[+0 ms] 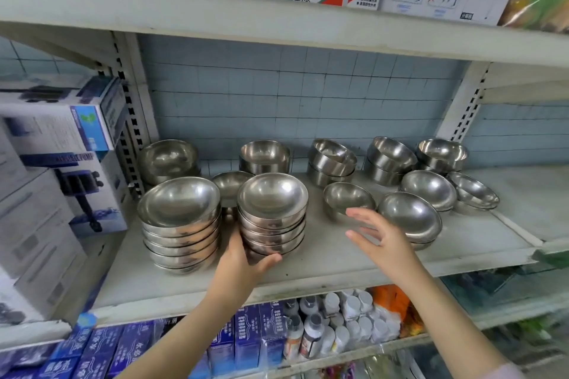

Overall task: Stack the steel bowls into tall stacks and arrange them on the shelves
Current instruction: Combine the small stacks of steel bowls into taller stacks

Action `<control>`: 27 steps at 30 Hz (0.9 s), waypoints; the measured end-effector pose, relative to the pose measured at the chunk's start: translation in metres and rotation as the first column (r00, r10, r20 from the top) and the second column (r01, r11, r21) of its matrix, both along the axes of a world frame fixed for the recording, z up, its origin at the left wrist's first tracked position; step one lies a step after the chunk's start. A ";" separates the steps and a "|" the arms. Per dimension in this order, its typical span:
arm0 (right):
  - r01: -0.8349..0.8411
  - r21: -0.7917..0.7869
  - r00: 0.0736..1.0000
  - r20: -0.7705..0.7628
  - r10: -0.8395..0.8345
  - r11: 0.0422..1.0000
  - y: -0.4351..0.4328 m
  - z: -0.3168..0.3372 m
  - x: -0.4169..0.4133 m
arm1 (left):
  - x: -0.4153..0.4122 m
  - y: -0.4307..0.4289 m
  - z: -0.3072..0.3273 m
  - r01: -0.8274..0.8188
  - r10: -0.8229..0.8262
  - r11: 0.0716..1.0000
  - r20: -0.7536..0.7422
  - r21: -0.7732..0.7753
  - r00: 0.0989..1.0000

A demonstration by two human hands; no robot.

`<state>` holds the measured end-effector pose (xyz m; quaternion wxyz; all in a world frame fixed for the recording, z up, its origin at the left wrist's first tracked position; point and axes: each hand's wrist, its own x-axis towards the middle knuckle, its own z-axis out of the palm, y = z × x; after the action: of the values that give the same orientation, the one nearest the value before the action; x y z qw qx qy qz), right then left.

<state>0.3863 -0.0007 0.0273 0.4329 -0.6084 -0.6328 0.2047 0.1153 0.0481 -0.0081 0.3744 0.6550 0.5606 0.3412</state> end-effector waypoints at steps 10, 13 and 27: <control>0.030 0.075 0.999 0.016 -0.032 0.997 0.000 0.010 0.076 | 0.085 -0.062 0.025 0.116 -0.030 0.934 -0.249 0.339 0.968; 0.056 0.092 0.998 0.031 -0.059 0.994 0.001 0.017 0.116 | 0.169 -0.022 0.039 0.169 -0.128 0.919 -0.136 0.356 0.982; -0.121 -0.203 0.980 0.134 0.150 0.972 0.022 -0.011 0.187 | 0.216 0.076 -0.013 -0.024 0.039 0.997 -0.194 0.079 0.980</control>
<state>0.5736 0.0216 0.0168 0.3082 -0.6164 -0.6805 0.2490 0.3308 0.1243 -0.0214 0.2867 0.6901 0.5917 0.3024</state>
